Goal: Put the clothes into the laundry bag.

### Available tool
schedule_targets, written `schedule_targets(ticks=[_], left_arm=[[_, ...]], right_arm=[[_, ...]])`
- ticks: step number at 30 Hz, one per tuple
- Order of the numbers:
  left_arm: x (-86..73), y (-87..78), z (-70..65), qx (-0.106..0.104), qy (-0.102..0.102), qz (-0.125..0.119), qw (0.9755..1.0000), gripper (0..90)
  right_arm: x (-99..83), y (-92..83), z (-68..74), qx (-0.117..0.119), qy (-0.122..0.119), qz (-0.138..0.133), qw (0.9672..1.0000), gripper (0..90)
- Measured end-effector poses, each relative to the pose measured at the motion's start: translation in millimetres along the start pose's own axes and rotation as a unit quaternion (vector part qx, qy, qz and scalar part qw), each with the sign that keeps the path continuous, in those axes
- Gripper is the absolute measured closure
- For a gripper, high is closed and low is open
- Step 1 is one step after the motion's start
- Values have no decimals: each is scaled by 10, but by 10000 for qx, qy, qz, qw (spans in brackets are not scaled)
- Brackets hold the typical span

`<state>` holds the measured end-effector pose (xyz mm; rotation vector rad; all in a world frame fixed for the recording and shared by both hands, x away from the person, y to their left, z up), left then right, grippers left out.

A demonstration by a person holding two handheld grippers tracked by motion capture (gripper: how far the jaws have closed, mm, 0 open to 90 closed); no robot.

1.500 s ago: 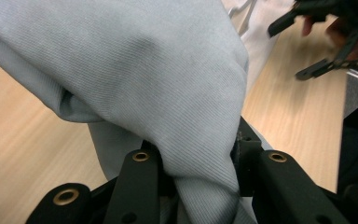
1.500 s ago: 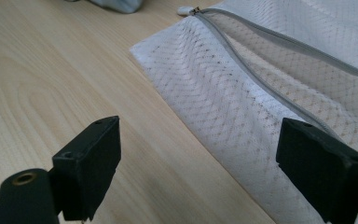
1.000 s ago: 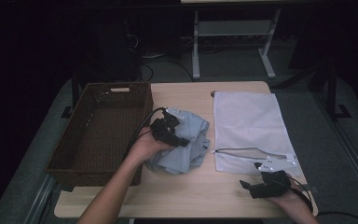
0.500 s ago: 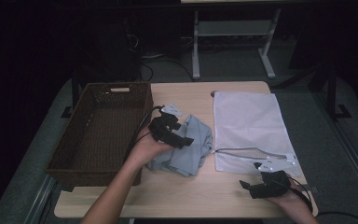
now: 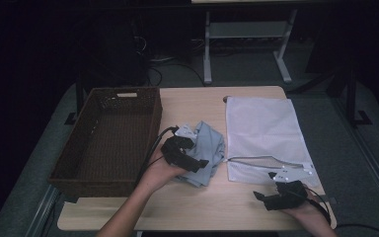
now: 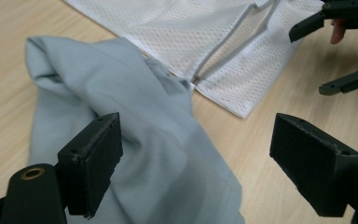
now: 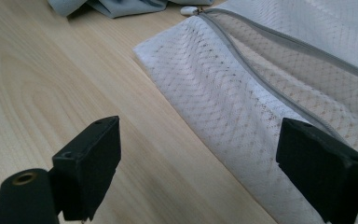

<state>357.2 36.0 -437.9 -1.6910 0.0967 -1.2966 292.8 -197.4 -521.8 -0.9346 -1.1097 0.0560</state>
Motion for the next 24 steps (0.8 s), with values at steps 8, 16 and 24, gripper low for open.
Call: schedule_targets(ticks=[8, 16, 24], left_arm=[[-233, 20, -157, 34, 57, 53, 10000, 161], [-554, 49, -228, 312, -35, 74, 9995, 157], [-825, 31, -343, 310, -8, 252, 9992, 148]], right_arm=[[0, 10, 7, -6, 30, 14, 10000, 135], [-3, 8, -6, -50, 15, 40, 10000, 127], [18, -26, -5, -79, 101, 115, 9999, 94]])
Point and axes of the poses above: each handheld gripper's, and its own axes: y roughly forward along the jaws, x roughly out of its top, z roughly to its left, the point moved 9 cm from there along y, roughly forward along the jaws, and after that the axes turned 11 degrees about x, right-handed, at the moved point
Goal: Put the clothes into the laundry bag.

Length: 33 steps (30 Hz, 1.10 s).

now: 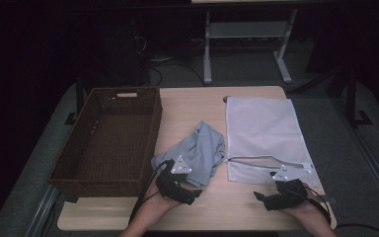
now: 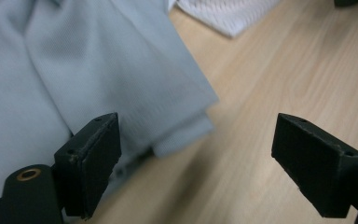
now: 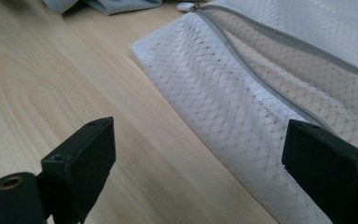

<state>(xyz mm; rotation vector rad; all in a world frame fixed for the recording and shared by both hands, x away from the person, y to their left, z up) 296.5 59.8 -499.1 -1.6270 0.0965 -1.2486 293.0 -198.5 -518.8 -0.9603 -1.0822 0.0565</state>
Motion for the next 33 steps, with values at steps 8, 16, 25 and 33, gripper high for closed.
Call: schedule_targets(ticks=[8, 16, 25, 33], left_arm=[[-192, 7, -32, -26, 9, 149, 9999, 147], [-207, 28, -2, -47, 8, 158, 9999, 147], [-213, 30, 20, -88, -17, 158, 9998, 147], [-223, 33, 31, -120, -44, 187, 9997, 147]], right_arm=[[16, -83, -80, -103, 132, -71, 9998, 300], [-47, -197, -334, -281, 408, 1, 9988, 678], [-181, -330, -664, -703, 563, 218, 9957, 899], [-289, -294, -769, -746, 634, 447, 9942, 898]])
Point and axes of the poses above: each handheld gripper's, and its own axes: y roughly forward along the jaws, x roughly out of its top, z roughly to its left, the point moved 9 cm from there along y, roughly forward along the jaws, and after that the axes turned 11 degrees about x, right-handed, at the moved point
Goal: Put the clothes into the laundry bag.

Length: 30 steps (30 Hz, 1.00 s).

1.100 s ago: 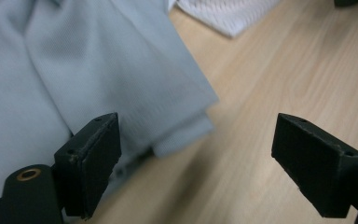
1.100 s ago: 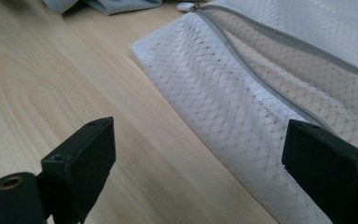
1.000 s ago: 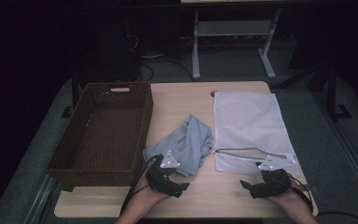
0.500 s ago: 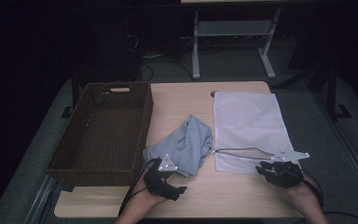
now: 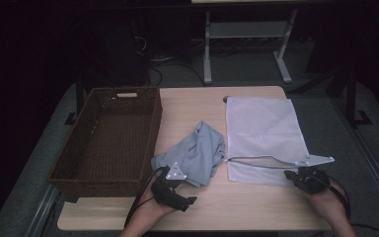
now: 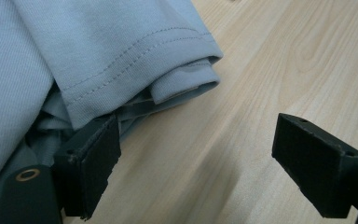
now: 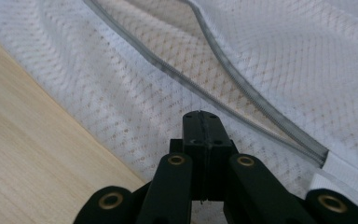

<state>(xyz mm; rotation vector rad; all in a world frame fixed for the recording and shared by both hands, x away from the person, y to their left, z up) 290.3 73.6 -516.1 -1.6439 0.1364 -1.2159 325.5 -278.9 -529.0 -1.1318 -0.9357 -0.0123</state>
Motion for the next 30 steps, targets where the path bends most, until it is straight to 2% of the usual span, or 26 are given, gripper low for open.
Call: schedule_targets(ticks=[5, 10, 15, 24, 30], left_arm=[[-3, 4, -4, -15, 4, 12, 10000, 147], [-3, 2, -3, -27, 7, 9, 10000, 147], [0, -5, 1, -30, 2, -3, 10000, 147], [0, -2, -4, -55, -12, 4, 10000, 148], [2, 0, -5, -72, -33, 5, 10000, 148]], right_arm=[[-31, 43, 13, 24, -13, 126, 9999, 899], [-29, 49, 83, 30, -215, 247, 9995, 899], [-22, 74, 303, 239, -564, 395, 9973, 899], [-15, 108, 576, 598, -904, 490, 9929, 899], [22, 165, 823, 873, -1157, 521, 9881, 898]])
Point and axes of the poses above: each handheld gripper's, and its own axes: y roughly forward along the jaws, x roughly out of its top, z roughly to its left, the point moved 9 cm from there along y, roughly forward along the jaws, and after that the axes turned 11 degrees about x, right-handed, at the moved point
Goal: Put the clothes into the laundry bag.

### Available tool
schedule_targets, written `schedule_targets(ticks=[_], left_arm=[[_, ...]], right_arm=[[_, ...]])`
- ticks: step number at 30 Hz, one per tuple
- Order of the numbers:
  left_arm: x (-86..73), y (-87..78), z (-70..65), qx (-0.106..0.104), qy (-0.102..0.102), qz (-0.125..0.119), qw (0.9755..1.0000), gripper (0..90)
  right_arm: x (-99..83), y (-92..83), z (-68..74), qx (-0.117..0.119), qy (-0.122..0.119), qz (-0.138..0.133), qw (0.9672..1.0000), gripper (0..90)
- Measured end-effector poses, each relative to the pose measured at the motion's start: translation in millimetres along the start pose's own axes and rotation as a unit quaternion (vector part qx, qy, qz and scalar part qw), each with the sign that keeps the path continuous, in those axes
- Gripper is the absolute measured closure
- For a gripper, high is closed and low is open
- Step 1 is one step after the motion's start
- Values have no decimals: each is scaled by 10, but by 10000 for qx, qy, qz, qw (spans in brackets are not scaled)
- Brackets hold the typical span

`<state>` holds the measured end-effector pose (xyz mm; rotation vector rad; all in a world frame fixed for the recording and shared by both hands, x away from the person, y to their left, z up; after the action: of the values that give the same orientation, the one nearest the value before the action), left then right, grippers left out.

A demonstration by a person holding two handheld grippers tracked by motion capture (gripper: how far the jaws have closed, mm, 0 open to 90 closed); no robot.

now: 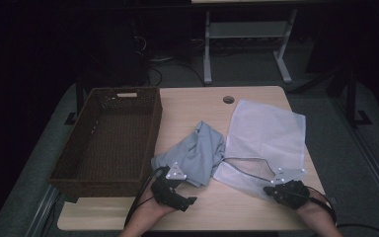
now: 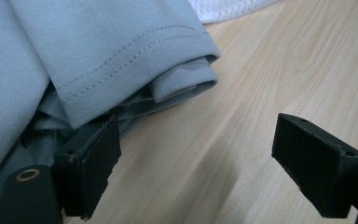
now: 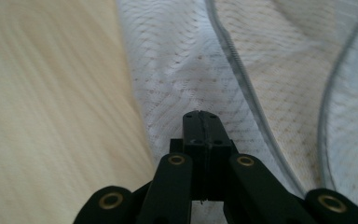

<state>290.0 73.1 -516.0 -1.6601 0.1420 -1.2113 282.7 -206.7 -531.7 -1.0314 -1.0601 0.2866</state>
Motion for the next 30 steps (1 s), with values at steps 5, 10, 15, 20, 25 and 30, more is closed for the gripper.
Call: schedule_targets(ticks=[5, 10, 15, 20, 25, 30], left_arm=[[1, -3, 5, -2, -12, -8, 10000, 147], [1, -3, 6, -19, -26, -3, 10000, 148], [4, -7, 7, -29, -52, -22, 10000, 148], [4, -8, 7, -35, -61, -25, 10000, 147], [4, -7, 6, -40, -65, -29, 10000, 148], [5, -8, 9, -43, -73, -39, 10000, 147]], right_arm=[[101, 91, 182, 169, -256, 17, 9995, 898], [213, 185, 313, 371, -369, -6, 9986, 898], [352, 299, 447, 514, -542, -4, 9972, 898], [499, 412, 505, 606, -581, -57, 9965, 898], [597, 487, 537, 659, -661, -56, 9956, 898], [583, 452, 541, 785, -526, -159, 9954, 848]])
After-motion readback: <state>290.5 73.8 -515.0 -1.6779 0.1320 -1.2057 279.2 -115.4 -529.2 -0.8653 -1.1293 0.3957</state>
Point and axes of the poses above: each handheld gripper's, and its own axes: y roughly forward along the jaws, x roughly out of its top, z roughly to its left, the point moved 9 cm from there along y, roughly forward along the jaws, and after that the axes turned 11 degrees about x, right-handed, at the moved point
